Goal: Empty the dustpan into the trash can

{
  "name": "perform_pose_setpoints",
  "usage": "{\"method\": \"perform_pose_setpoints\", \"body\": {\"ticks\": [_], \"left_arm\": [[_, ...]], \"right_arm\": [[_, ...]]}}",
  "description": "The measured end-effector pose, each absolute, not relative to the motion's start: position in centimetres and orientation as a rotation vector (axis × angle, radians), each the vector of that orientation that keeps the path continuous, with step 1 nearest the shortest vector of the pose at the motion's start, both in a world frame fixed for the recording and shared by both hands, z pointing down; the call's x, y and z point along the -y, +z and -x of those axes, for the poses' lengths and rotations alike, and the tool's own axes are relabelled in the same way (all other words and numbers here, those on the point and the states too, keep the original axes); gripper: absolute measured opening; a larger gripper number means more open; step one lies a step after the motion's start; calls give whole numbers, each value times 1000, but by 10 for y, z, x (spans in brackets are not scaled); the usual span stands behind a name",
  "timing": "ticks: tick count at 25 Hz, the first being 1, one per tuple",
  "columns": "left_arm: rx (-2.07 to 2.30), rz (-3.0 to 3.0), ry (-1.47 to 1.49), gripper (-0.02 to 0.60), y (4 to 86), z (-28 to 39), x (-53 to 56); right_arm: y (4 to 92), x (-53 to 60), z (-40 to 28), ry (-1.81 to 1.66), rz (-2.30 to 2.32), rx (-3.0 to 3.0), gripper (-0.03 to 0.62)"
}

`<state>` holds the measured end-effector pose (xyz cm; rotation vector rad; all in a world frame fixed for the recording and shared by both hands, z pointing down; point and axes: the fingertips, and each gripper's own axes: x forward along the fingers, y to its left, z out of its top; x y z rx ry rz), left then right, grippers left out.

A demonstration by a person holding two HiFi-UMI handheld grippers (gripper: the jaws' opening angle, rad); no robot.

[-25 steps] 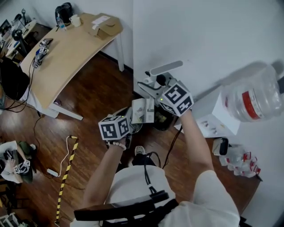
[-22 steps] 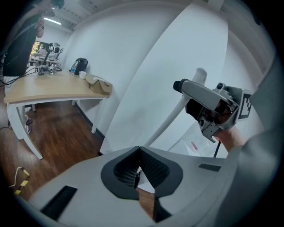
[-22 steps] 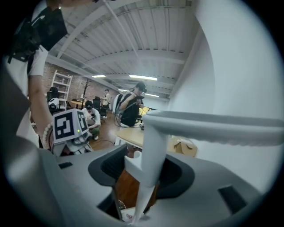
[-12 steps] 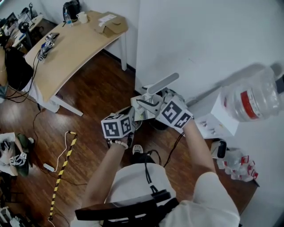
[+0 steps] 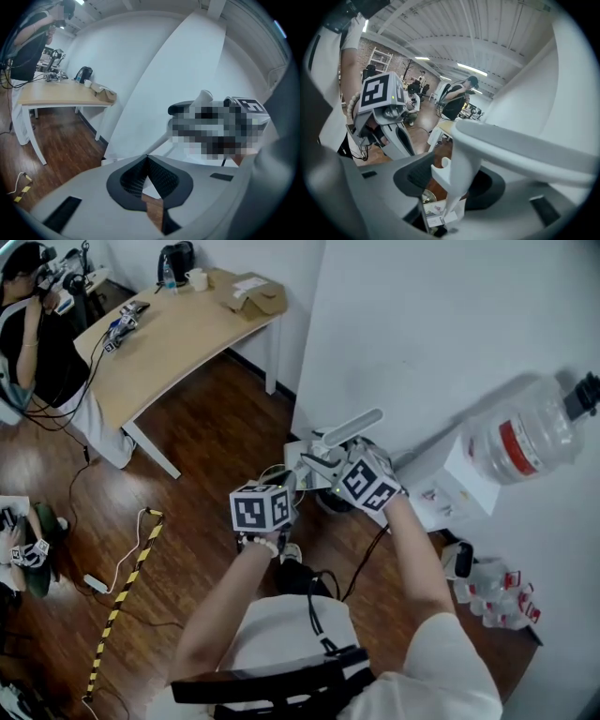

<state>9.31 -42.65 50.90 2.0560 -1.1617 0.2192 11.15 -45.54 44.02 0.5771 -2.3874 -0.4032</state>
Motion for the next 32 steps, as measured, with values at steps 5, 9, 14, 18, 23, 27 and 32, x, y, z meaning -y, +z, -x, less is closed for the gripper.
{"method": "perform_pose_setpoints", "body": {"ticks": [5, 9, 14, 18, 23, 27, 32], "left_arm": [[1158, -2077, 203, -11, 502, -81, 387], [1199, -2040, 185, -11, 508, -52, 366], [1223, -2002, 200, -11, 522, -34, 345], [1228, -1982, 185, -11, 528, -25, 331], [1241, -1959, 168, -11, 532, -10, 321], [1254, -1951, 158, -11, 532, -1, 317], [1273, -1930, 148, -11, 532, 1, 325]], "right_arm": [[451, 425, -95, -463, -579, 2347, 213], [456, 412, -77, -508, -552, 2319, 213], [464, 391, -55, -563, -500, 2297, 213], [469, 380, -38, -591, -468, 2271, 213], [474, 378, -24, -592, -436, 2252, 213], [475, 379, -17, -594, -422, 2248, 213], [474, 379, -13, -601, -388, 2241, 213]]}}
